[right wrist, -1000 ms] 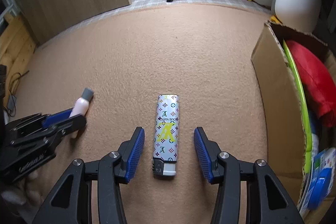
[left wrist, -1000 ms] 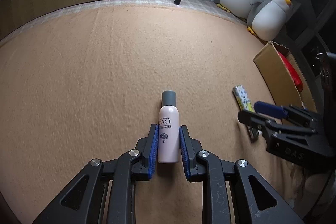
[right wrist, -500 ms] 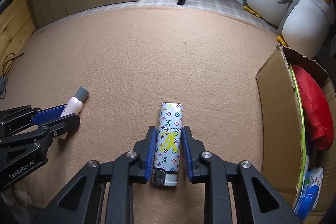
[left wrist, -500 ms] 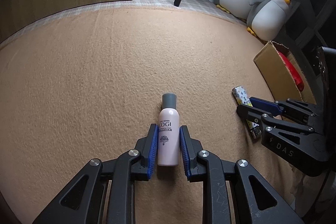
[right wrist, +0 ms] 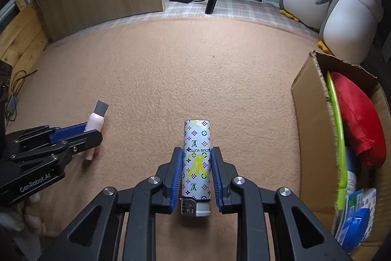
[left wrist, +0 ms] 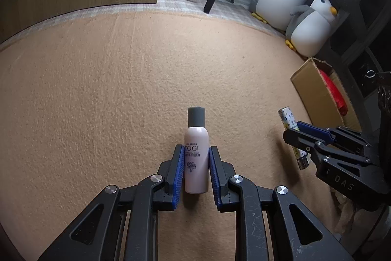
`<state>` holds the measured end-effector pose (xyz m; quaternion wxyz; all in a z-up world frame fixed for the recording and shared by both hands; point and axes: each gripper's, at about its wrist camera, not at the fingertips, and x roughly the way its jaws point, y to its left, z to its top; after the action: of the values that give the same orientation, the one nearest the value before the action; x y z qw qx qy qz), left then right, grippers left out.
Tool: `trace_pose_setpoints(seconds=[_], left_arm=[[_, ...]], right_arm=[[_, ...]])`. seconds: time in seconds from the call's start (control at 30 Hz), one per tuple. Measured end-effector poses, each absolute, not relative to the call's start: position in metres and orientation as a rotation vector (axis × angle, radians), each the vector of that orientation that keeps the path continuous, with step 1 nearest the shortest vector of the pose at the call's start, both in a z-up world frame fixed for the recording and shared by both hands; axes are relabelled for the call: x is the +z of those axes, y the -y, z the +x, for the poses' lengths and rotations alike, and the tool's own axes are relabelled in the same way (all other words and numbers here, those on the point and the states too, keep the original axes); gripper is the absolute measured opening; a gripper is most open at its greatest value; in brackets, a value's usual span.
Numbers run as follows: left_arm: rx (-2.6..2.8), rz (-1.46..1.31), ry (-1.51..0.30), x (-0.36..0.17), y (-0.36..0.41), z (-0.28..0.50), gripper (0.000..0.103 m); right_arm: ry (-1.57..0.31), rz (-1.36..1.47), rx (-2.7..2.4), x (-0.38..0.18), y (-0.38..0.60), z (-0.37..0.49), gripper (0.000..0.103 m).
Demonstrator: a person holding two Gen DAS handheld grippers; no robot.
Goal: Organize objects
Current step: 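Carry the bottle and lighter into the box and release both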
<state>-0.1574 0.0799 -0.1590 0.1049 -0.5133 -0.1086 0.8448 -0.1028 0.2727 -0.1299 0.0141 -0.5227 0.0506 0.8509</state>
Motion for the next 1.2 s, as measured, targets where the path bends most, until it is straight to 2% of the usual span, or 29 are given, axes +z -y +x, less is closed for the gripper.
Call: trace_pose_setpoints(seconds=[0.63, 0.9, 1.2], left_arm=[[2.457, -1.334, 0.256, -0.099, -0.131, -0.163, 0.022], [2.391, -1.238, 0.197, -0.072, -0.189, -0.172, 0.022], [2.294, -1.202, 0.138, -0.064, -0.270, -0.180, 0.022]], right_arm=[[-0.280, -1.432, 2.720, -0.070, -0.312, -0.071, 0.021], [-0.305, -1.335, 2.678, -0.052, -0.352, -0.036, 0.021], [-0.330, -1.274, 2.587, -0.051, -0.409, 0.001, 0.021]])
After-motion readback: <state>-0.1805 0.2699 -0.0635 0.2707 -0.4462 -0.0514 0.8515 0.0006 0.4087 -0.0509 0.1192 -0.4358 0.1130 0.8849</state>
